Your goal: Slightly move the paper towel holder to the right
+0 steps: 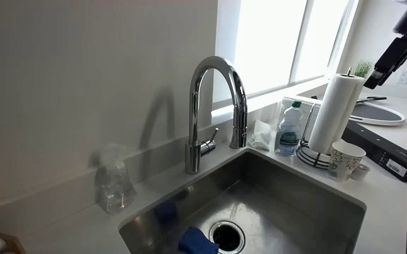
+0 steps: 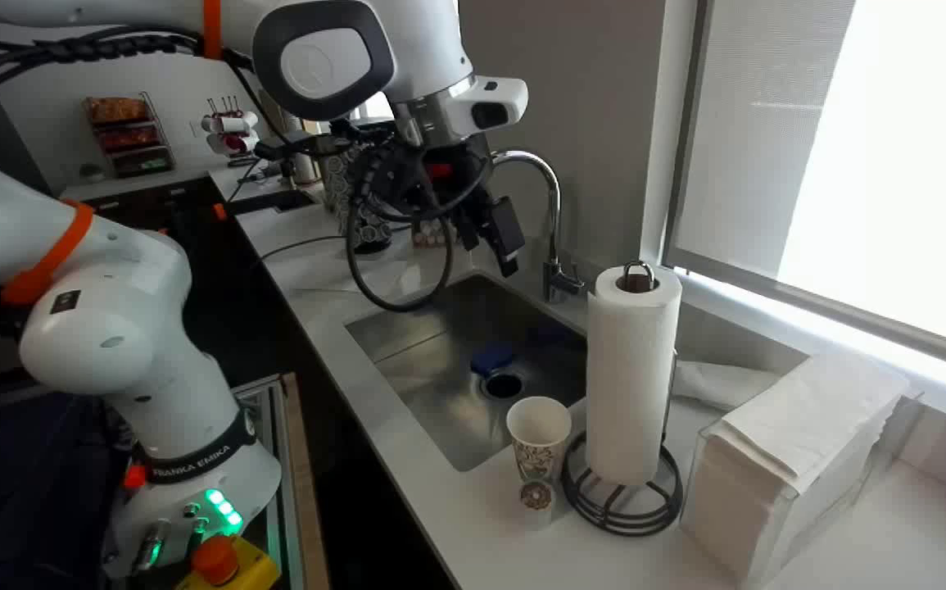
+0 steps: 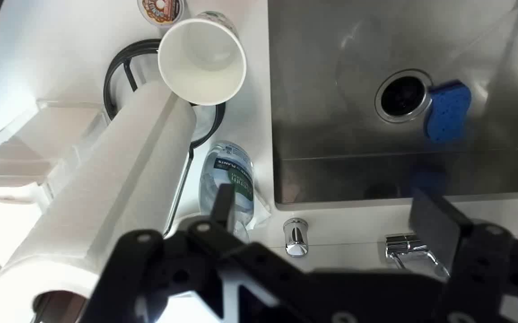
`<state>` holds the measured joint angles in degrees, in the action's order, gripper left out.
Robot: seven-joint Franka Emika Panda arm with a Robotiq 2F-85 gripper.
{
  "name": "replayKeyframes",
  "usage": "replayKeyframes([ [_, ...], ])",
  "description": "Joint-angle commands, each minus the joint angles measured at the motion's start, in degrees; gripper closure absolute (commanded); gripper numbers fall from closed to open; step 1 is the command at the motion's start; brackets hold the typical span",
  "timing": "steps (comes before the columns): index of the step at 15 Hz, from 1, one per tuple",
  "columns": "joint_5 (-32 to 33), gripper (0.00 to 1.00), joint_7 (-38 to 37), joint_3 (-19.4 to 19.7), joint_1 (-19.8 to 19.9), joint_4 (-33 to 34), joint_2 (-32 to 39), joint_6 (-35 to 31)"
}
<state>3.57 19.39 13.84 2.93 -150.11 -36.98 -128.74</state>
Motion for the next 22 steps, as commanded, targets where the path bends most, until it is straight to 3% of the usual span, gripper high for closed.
replayKeyframes([
  [1, -0.39, 0.00, 0.26, -0.46, 0.47, 0.12, 0.07, 0.17],
  [7, -0.39, 0.00, 0.26, -0.46, 0.47, 0.12, 0.08, 0.17],
  [10, 1.04, 0.00, -9.91, -4.41, 4.04, 2.27, 0.61, -0.98],
  [15, 0.90, 0.00, -23.99, -8.30, 8.55, 11.02, 2.75, 3.51],
  [22, 4.02, 0.00, -39.32, -8.98, 15.95, 21.09, 11.73, 2.77],
])
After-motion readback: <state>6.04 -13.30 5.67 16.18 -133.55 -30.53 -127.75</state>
